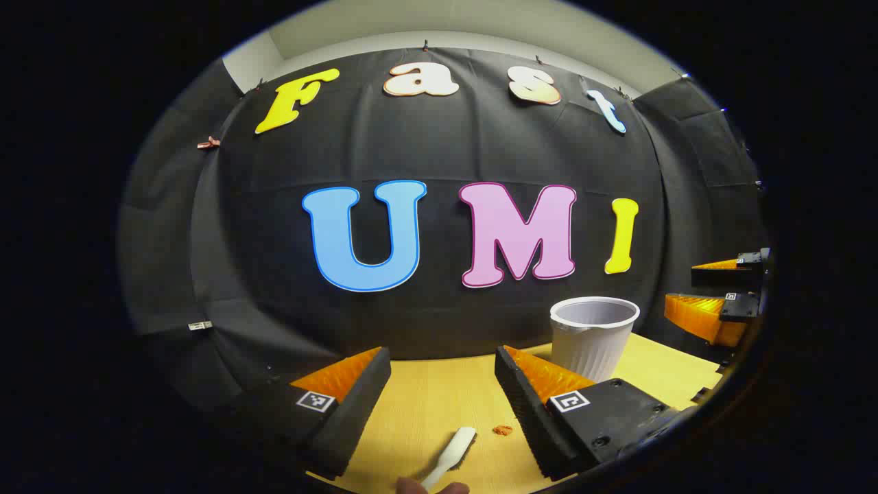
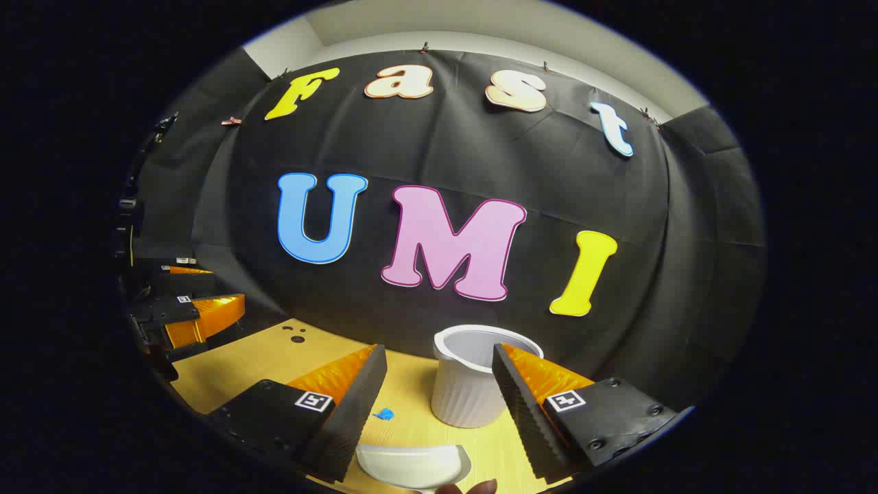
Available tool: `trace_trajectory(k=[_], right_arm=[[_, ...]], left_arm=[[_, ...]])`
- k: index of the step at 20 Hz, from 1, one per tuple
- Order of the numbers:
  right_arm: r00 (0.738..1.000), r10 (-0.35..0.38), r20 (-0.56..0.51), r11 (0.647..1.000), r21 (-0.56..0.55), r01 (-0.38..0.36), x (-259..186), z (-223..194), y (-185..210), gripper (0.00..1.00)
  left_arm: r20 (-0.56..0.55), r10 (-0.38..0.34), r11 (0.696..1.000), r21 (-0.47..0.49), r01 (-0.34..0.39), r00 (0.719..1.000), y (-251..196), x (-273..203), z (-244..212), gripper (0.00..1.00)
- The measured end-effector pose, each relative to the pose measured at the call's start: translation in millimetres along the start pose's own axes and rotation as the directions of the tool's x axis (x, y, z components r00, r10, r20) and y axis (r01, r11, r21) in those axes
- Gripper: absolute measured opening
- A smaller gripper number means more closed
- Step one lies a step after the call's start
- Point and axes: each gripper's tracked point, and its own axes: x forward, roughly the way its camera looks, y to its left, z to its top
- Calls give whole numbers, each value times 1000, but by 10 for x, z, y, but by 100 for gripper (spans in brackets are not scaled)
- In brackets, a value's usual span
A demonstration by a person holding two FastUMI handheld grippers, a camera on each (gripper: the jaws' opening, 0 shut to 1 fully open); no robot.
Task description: Pick up the small broom and dustpan from the desktop, sweep the trash into the dustpan with the broom, and then empty the trash into the garbage bin.
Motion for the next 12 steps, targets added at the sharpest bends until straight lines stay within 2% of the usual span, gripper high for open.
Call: trace_trajectory(k=[12], right_arm=[[1000, 3, 3, 1000, 16, -3, -30, -19, 29, 96]], left_arm=[[-9, -1, 1000, 10, 1, 1000, -39, -84, -20, 99]])
